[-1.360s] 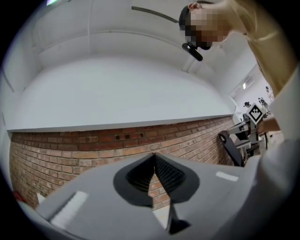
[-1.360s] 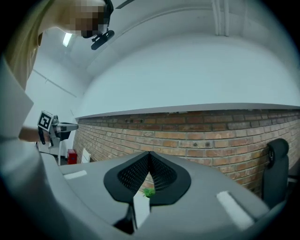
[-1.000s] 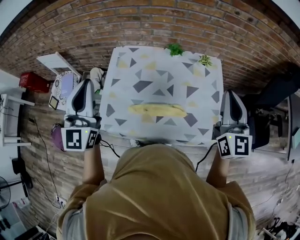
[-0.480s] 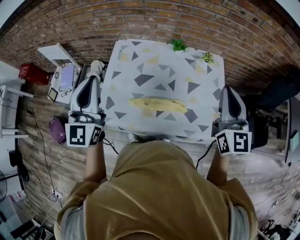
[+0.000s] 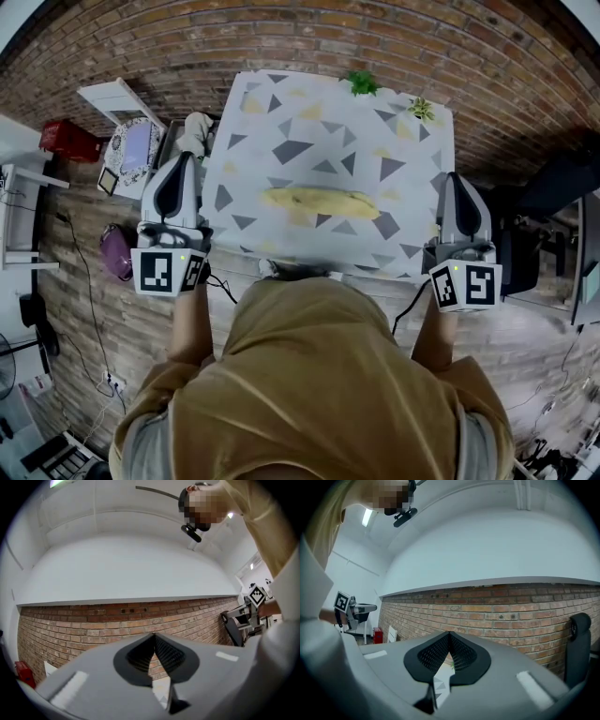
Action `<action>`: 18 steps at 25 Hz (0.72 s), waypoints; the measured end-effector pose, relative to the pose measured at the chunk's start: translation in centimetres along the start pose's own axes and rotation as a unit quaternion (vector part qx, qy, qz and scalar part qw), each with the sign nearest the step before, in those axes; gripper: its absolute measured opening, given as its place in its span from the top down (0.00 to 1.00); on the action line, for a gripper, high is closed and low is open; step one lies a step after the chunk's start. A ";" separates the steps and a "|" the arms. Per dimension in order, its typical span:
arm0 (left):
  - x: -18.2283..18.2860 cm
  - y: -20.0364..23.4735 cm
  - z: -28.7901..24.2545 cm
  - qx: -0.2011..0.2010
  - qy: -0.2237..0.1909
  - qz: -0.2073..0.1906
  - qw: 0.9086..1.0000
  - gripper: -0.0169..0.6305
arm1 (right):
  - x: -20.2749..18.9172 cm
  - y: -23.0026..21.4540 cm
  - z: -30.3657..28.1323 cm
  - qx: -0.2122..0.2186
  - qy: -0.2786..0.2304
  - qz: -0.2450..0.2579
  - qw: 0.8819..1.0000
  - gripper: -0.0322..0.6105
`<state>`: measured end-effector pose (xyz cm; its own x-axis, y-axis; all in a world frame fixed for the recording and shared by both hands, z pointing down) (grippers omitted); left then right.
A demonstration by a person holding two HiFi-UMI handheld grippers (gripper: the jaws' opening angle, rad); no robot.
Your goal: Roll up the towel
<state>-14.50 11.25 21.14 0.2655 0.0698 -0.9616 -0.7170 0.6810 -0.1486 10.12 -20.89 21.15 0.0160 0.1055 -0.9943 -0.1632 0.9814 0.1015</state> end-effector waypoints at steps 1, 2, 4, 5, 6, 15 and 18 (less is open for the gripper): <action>0.0 0.0 0.1 0.000 0.000 0.000 1.000 0.88 | -0.1 0.1 0.0 0.000 0.000 -0.001 1.000 0.94; 0.0 0.1 0.1 0.000 0.001 0.001 1.000 0.88 | -0.1 0.3 0.1 0.000 0.000 -0.002 1.000 0.95; 0.1 0.0 0.1 -0.001 -0.001 -0.001 1.000 0.88 | -0.2 0.4 0.1 0.000 0.000 -0.002 1.000 0.95; 0.1 0.0 0.1 -0.002 -0.002 -0.001 1.000 0.88 | -0.2 0.5 0.1 0.000 0.000 -0.002 1.000 0.94; 0.2 -0.1 0.1 -0.003 -0.003 -0.002 1.000 0.88 | -0.2 0.6 0.2 0.000 0.000 -0.002 1.000 0.95; 0.1 -0.4 0.3 -0.005 -0.006 0.001 1.000 0.88 | -0.5 0.6 0.8 -0.005 0.005 -0.002 1.000 0.95; 0.2 -0.6 0.3 -0.006 -0.008 0.000 1.000 0.88 | -0.5 0.5 0.9 -0.005 0.004 0.000 1.000 0.95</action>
<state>-13.90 11.07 21.13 0.2753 0.0806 -0.9580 -0.7245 0.6724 -0.1517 10.95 -20.25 21.71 0.0082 0.1035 -0.9946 -0.1725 0.9799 0.1005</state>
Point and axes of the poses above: the fingertips, and each gripper's own axes: z backward along the fingers, y to its left, x out of its top, the point moved 3 cm from there along z, backward along the fingers, and after that the axes turned 9 degrees about x, right-handed, at the moved point
